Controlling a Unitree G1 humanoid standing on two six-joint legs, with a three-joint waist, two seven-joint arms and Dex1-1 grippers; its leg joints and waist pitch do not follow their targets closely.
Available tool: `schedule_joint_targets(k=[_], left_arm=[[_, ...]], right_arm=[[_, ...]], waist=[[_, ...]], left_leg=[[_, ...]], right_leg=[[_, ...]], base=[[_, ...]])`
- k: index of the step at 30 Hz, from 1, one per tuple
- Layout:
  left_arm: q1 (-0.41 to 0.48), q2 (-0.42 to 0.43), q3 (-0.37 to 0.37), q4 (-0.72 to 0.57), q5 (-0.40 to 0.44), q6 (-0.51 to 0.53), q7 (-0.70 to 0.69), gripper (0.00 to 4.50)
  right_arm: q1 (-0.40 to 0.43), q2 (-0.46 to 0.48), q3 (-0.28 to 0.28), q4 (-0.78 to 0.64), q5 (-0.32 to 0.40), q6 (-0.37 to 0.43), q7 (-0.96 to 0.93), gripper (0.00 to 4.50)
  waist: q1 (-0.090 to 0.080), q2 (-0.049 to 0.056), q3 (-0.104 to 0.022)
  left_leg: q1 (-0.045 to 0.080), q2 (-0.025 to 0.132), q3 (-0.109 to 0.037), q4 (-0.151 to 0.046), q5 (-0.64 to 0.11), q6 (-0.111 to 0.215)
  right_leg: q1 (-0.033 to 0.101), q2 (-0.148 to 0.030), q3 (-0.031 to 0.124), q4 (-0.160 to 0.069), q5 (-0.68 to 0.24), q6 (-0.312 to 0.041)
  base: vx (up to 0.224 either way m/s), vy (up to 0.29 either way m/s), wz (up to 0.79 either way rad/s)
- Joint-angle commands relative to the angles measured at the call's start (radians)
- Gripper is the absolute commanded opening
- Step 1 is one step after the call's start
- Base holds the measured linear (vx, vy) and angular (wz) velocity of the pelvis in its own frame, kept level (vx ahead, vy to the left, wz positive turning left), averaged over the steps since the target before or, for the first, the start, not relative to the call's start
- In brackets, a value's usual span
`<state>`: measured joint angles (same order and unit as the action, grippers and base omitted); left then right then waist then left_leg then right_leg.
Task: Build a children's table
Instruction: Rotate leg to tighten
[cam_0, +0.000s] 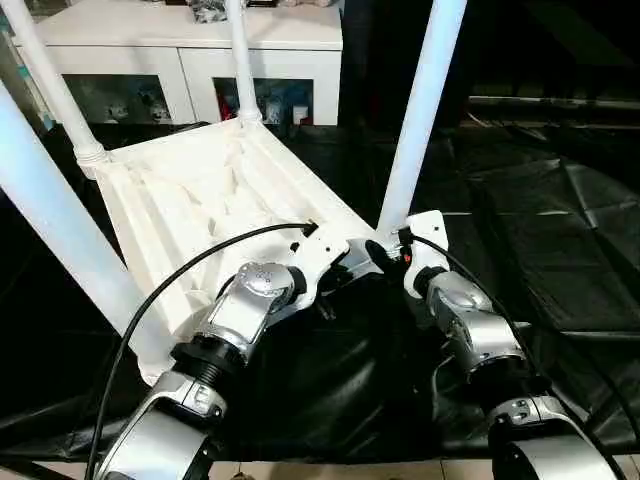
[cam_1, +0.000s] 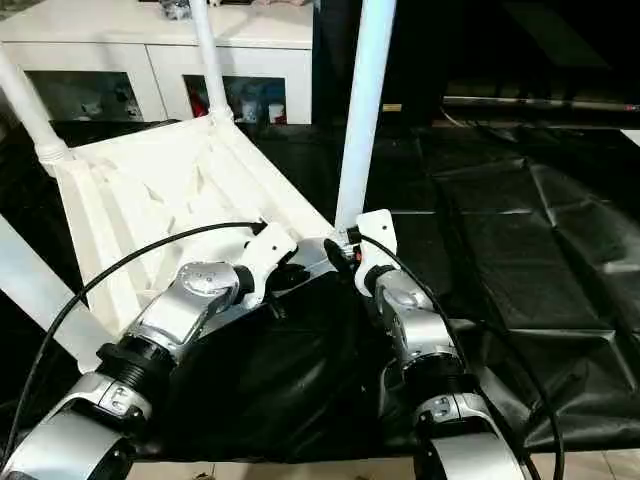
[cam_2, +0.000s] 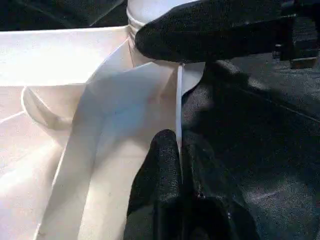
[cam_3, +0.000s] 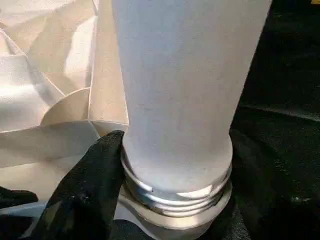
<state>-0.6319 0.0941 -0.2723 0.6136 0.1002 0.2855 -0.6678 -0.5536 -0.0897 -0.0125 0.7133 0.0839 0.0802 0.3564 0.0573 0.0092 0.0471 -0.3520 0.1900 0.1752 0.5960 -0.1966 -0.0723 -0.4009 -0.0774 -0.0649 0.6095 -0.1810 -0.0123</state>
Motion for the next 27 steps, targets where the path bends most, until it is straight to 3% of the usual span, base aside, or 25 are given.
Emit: schedule_joint_targets(k=[1, 6, 11, 13, 17, 20, 27], left_arm=[[0.015, -0.019, -0.020, -0.008, -0.040, -0.058, -0.051, 0.00], [0.030, 0.061, 0.000, -0.035, -0.062, -0.098, -0.137, 0.00], [0.039, 0.103, 0.026, -0.050, -0.093, -0.130, -0.206, 0.00], [0.056, 0.149, 0.026, -0.087, -0.126, -0.137, -0.323, 0.00], [0.077, 0.186, 0.015, -0.143, -0.179, -0.111, -0.444, 0.00], [0.084, 0.197, 0.014, -0.159, -0.199, -0.097, -0.486, 0.00], [0.087, 0.205, 0.016, -0.158, -0.195, -0.102, -0.494, 0.00]], right_arm=[[-0.004, 0.022, 0.038, -0.032, 0.045, -0.003, 0.118, 3.54], [0.019, -0.101, 0.096, -0.136, 0.050, 0.071, 0.327, 3.79], [0.048, -0.188, 0.128, -0.209, 0.057, 0.087, 0.458, 3.79], [0.062, -0.246, 0.128, -0.245, 0.072, 0.077, 0.555, 3.79], [0.071, -0.272, 0.146, -0.266, 0.086, 0.089, 0.629, 3.79], [0.089, -0.283, 0.182, -0.298, 0.087, 0.111, 0.677, 3.79], [0.104, -0.299, 0.212, -0.305, 0.063, 0.105, 0.718, 3.79]], waist=[[0.002, -0.016, -0.057], [0.008, -0.021, -0.059], [0.011, -0.022, -0.057], [0.010, -0.021, -0.057], [0.007, -0.016, -0.058], [0.012, -0.014, -0.059], [0.026, -0.018, -0.057]], left_leg=[[-0.004, 0.029, -0.010, -0.074, -0.213, 0.054], [-0.012, 0.029, -0.007, -0.070, -0.156, 0.084], [-0.011, 0.032, -0.006, -0.070, -0.154, 0.080], [-0.010, 0.033, -0.007, -0.071, -0.164, 0.075], [-0.009, 0.037, -0.008, -0.072, -0.161, 0.076], [-0.003, 0.040, -0.004, -0.070, -0.136, 0.086], [-0.004, 0.038, -0.003, -0.071, -0.152, 0.070]], right_leg=[[0.046, -0.065, 0.043, -0.094, -0.352, -0.153], [0.052, -0.064, 0.041, -0.084, -0.269, -0.182], [0.051, -0.066, 0.041, -0.088, -0.312, -0.166], [0.049, -0.065, 0.042, -0.087, -0.318, -0.168], [0.048, -0.066, 0.043, -0.081, -0.280, -0.198], [0.044, -0.062, 0.045, -0.073, -0.192, -0.232], [0.048, -0.066, 0.046, -0.076, -0.247, -0.209]], base=[[0.000, 0.000, 0.00], [0.000, 0.000, 0.00], [0.000, 0.000, 0.00], [0.000, 0.000, 0.00], [0.000, 0.000, 0.00], [0.000, 0.000, 0.00], [0.000, 0.000, 0.00]])
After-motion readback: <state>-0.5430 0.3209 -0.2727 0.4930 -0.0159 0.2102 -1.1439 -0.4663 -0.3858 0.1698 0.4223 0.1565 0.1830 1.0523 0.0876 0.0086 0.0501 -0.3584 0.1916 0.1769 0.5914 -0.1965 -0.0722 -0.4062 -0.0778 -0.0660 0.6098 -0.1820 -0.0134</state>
